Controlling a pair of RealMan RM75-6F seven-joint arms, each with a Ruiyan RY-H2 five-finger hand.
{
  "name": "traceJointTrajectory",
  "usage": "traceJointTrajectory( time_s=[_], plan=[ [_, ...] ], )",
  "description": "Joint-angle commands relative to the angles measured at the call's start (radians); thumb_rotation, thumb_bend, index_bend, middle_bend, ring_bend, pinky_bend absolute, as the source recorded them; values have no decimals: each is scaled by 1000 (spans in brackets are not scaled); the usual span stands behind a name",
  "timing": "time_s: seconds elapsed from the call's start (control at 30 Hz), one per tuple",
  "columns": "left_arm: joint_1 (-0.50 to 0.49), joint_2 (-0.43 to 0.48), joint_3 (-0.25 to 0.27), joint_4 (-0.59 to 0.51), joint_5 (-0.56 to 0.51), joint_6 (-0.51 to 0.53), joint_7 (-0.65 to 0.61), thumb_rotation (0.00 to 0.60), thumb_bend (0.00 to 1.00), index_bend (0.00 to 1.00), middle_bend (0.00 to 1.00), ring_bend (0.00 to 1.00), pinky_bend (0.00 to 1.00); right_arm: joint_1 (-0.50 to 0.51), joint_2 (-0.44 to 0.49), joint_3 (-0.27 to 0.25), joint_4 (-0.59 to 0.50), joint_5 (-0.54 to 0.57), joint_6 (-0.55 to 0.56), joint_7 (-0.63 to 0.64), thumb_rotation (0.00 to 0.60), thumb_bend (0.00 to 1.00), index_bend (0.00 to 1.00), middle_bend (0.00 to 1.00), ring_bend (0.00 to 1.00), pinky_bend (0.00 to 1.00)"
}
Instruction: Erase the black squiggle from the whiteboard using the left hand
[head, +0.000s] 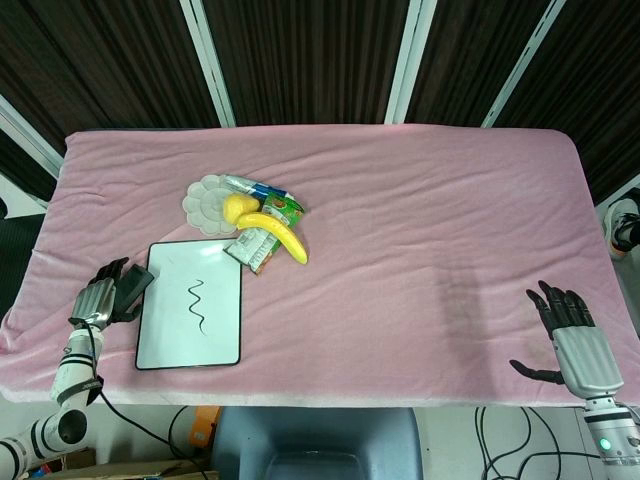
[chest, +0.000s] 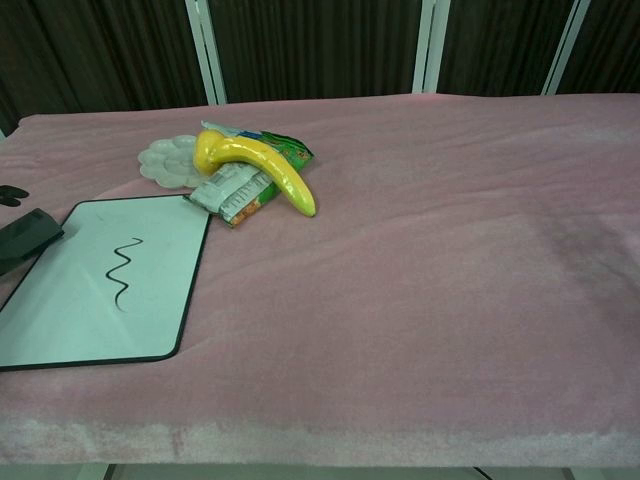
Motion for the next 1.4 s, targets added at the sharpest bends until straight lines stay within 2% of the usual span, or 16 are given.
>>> traceJointTrajectory(
  time_s=[0.03,0.17,0.47,0.63,0.7,0.8,1.03,1.17,1.27,1.4],
  plan=[
    [-13,-15,-3,29,-25,-15,9,600,309,55,61,27,155,0,1,0,0,1,-1,1,600,217,0,0,0,0],
    [-18,-20,-8,47,-36,-17,4,600,309,76,78,44,158,0,-1,0,0,1,0,-2,600,217,0,0,0,0],
    [-29,-12,-14,62,-83,-54,4,600,315,206,215,178,206,0,-1,2,0,5,-1,-2,600,217,0,0,0,0],
    [-38,-27,-9,79,-109,-39,40,600,343,363,420,375,310,0,0,2,0,5,0,0,600,217,0,0,0,0],
    [-38,-30,-9,76,-106,-29,41,600,390,449,525,474,342,0,0,2,1,6,0,0,600,217,0,0,0,0],
    [-35,-32,-7,68,-70,-5,27,600,483,519,589,538,347,0,0,2,1,7,-2,-1,600,217,0,0,0,0],
    [-9,-19,3,-19,61,73,-54,600,638,576,648,591,387,2,-3,-1,1,6,-8,-9,600,217,0,0,0,0],
    [9,-14,23,-121,129,133,-61,600,634,591,672,614,423,3,-4,-1,0,7,-10,-12,600,217,0,0,0,0],
    [8,-15,46,-178,116,144,17,600,628,601,681,620,427,4,-5,-2,0,7,-12,-14,600,217,0,0,0,0],
    [-5,-56,63,-224,47,182,173,600,661,609,692,629,437,5,-6,-5,0,4,-15,-18,600,217,0,0,0,0]
  ],
)
